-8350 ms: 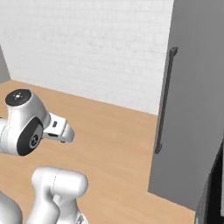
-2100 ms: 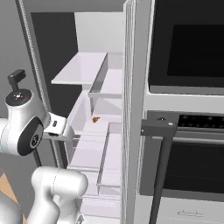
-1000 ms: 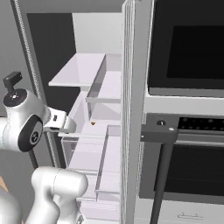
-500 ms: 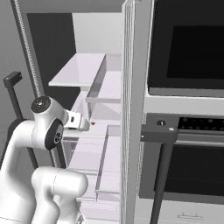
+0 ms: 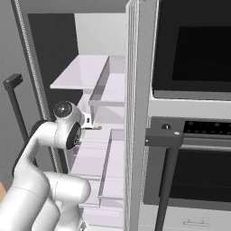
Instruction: Place one corn and one chicken drumstick in each tupperware on the nearby counter, to pack two identical lunches.
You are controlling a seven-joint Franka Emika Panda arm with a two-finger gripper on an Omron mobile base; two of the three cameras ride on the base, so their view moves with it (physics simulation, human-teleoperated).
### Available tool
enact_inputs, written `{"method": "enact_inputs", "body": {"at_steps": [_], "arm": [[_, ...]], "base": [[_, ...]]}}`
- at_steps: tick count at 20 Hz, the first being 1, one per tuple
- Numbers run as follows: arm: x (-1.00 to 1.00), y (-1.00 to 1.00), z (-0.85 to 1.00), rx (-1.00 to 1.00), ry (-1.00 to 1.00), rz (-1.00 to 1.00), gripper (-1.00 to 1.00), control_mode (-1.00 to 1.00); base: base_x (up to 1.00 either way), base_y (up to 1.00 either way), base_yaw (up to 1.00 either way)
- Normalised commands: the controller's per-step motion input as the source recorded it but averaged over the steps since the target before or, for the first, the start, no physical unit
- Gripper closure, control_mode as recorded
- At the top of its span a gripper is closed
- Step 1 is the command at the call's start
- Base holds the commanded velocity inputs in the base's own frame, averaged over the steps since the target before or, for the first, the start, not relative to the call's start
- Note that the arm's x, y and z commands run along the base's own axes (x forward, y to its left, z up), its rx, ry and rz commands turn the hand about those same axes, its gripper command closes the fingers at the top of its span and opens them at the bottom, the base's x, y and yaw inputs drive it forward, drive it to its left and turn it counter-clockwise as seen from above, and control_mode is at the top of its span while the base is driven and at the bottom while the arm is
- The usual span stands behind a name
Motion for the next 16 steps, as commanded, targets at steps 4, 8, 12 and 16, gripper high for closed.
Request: {"method": "enact_inputs", "body": {"at_steps": [4, 8, 12, 16], "arm": [[0.68, -0.04, -0.13, 0.01, 0.0, 0.09, -1.0, -1.0], [0.81, 0.04, -0.33, 0.0, 0.0, 0.0, -1.0, -1.0], [0.82, 0.0, -0.02, 0.0, 0.12, 0.0, -1.0, -1.0], [0.76, 0.0, -0.22, 0.0, 0.11, 0.0, -1.0, -1.0]], "base": [[0.0, 0.0, 0.0], [0.0, 0.0, 0.0], [0.0, 0.0, 0.0], [0.0, 0.0, 0.0]]}}
